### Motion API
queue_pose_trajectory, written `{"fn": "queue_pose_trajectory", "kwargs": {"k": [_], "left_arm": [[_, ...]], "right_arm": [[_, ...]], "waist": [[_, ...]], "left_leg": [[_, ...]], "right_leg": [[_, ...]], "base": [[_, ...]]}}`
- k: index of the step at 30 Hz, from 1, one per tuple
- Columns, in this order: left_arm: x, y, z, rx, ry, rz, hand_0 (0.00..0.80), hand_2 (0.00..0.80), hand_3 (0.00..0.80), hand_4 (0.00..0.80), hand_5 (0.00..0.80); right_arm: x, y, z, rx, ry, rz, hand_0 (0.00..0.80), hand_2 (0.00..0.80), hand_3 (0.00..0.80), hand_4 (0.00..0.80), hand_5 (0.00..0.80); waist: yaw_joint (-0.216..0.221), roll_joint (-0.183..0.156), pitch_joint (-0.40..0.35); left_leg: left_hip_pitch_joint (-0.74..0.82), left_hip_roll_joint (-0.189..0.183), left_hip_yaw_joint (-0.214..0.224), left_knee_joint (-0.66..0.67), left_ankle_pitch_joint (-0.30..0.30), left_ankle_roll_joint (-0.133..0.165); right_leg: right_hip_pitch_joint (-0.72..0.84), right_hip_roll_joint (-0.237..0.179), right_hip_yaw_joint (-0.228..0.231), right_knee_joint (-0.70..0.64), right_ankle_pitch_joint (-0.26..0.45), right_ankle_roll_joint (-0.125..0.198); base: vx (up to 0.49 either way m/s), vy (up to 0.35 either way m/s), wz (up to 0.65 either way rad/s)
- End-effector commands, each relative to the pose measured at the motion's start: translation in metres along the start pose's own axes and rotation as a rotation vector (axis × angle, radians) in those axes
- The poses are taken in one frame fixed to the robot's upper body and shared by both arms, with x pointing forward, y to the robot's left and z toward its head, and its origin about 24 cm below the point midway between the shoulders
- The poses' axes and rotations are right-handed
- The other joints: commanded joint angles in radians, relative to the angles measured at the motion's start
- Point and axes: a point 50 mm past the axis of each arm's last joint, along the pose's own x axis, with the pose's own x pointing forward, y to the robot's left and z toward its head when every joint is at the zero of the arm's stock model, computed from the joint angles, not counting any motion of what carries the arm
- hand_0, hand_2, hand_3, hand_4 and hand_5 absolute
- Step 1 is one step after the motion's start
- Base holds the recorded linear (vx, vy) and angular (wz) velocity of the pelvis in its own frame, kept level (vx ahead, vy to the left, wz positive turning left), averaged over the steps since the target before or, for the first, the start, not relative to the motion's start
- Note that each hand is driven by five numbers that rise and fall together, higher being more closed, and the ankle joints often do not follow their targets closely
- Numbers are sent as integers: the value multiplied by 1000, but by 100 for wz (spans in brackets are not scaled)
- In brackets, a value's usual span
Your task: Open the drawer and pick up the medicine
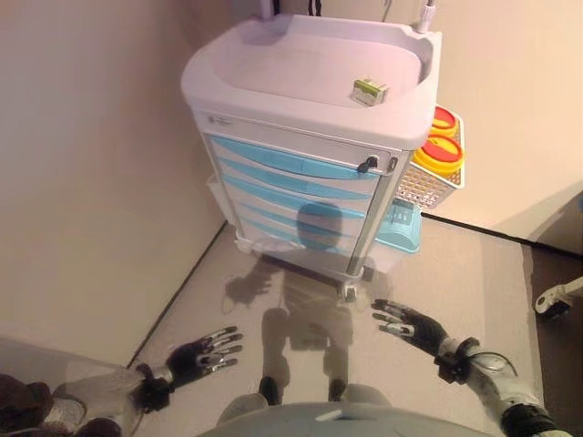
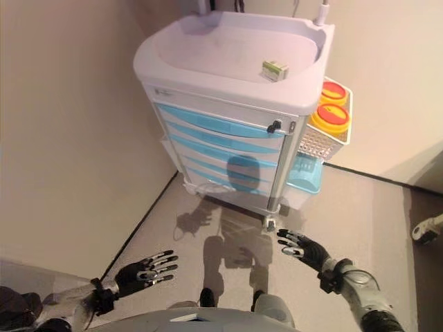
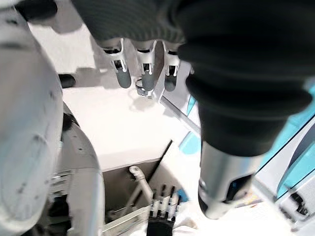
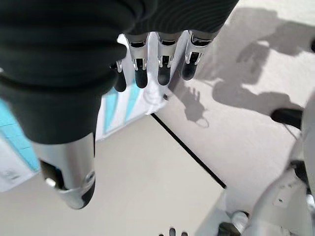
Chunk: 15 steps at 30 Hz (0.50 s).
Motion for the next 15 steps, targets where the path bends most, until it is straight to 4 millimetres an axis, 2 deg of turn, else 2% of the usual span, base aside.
{"fn": "queue_pose_trajectory", "kwargs": {"k": [1, 6, 15], "left_arm": [[15, -1, 19, 37, -90, 24, 0, 0, 0, 0, 0], [30, -6, 7, -8, -105, 83, 0, 0, 0, 0, 0], [42, -12, -4, -88, -118, 101, 0, 0, 0, 0, 0]], "right_arm": [[20, 16, 1, 10, -21, 62, 0, 0, 0, 0, 0], [32, 29, -27, 144, 11, 56, 0, 0, 0, 0, 0], [34, 39, -51, 261, 50, 33, 0, 0, 0, 0, 0]], "waist": [[11, -39, -2], [22, -43, -18], [23, -40, -34]], "left_leg": [[19, 11, -45, 2, -83, -54], [25, 3, -44, 8, -93, -46], [49, -6, -41, -6, -99, -35]], "right_leg": [[135, -50, -36, -244, 121, 113], [144, -54, -42, -241, 120, 112], [162, -52, -44, -247, 120, 112]], "base": [[-27, -5, 5], [-14, -9, 11], [-2, -2, 3]]}}
